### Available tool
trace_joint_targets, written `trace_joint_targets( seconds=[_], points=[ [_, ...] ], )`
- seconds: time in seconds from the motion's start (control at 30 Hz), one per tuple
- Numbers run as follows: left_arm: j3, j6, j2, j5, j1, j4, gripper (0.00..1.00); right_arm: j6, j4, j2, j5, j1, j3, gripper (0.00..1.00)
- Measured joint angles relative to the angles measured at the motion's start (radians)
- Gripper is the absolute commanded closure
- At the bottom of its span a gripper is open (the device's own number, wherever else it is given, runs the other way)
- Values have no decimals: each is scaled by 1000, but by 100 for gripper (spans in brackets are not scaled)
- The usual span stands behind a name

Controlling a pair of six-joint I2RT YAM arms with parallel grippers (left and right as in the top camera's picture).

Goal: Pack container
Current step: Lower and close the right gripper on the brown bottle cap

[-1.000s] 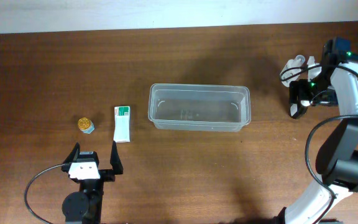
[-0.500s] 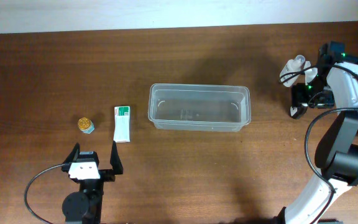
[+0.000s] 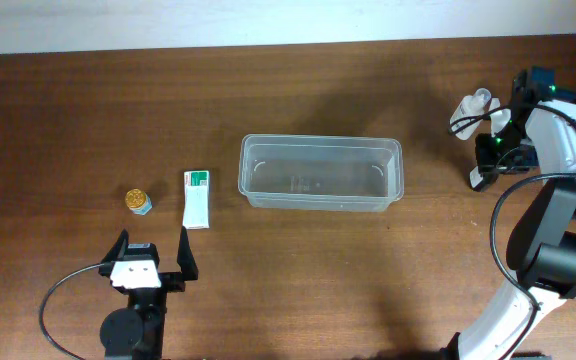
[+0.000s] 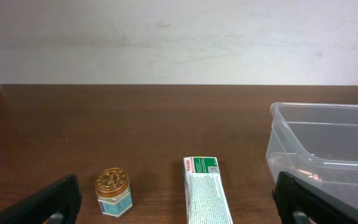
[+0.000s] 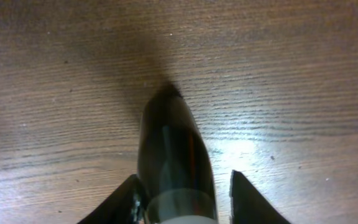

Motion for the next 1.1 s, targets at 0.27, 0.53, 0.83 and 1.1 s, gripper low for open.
trace_joint_targets(
  seconds=[0.27, 0.53, 0.83, 1.1],
  points=[
    [0, 0, 0, 0, 0, 0, 0, -1, 1, 0, -19, 0, 0, 80],
    [0, 0, 0, 0, 0, 0, 1, -1, 3, 0, -41, -3, 0, 81],
    [0, 0, 0, 0, 0, 0, 1, -1, 1, 0, -89, -3, 0, 82],
    [0, 0, 0, 0, 0, 0, 1, 3, -104, 0, -196, -3, 27, 88]
  ],
)
